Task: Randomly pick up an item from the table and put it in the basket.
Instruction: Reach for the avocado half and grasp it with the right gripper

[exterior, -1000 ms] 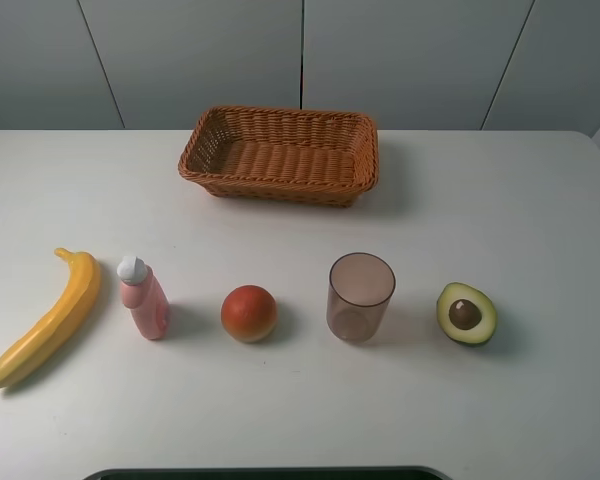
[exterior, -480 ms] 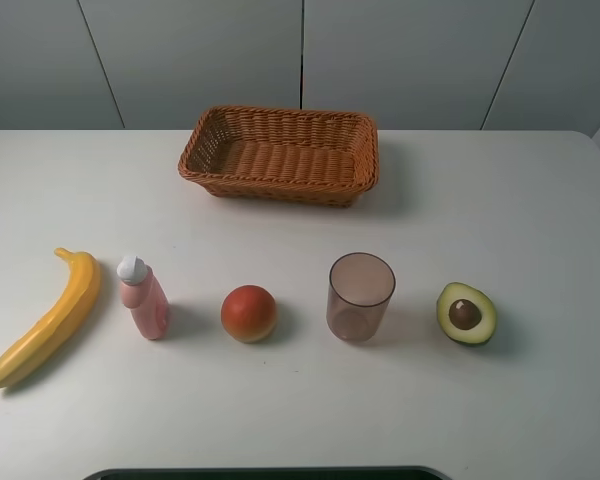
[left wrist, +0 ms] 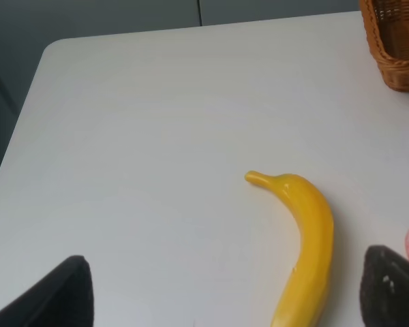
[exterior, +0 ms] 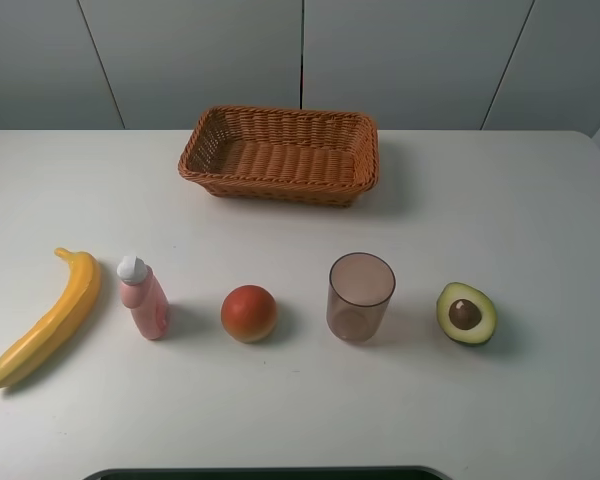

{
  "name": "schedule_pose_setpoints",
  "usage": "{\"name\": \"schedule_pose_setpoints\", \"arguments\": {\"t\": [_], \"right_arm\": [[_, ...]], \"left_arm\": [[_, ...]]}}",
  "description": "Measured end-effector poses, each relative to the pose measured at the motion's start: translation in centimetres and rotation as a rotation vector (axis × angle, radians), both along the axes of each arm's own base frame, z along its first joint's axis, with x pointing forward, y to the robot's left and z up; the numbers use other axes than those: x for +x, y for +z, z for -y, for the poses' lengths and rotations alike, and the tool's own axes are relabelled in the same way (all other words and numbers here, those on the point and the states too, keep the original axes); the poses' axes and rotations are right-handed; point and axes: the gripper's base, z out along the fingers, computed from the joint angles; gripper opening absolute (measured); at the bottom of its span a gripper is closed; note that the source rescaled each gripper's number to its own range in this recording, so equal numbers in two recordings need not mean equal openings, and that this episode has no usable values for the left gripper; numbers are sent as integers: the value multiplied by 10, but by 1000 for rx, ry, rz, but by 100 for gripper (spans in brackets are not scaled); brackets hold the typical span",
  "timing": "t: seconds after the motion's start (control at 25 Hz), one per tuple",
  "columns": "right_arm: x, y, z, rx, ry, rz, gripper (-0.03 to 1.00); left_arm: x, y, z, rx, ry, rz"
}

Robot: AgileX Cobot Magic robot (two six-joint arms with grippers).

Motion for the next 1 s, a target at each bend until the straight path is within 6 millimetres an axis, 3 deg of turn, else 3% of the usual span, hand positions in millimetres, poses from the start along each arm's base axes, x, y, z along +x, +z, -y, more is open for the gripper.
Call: {"name": "schedule_pose_setpoints", "arguments": {"t": [0.72,0.84,1.0], "right_arm": [[0,1,-2,22,8,3,100],[8,15,-1,14,7,-39,100],[41,44,2,-19,11,-180,100]], "left_arm": [[0,0,0,0,0,0],[0,0,0,-2,1,0],[0,0,0,-2,1,0]]}}
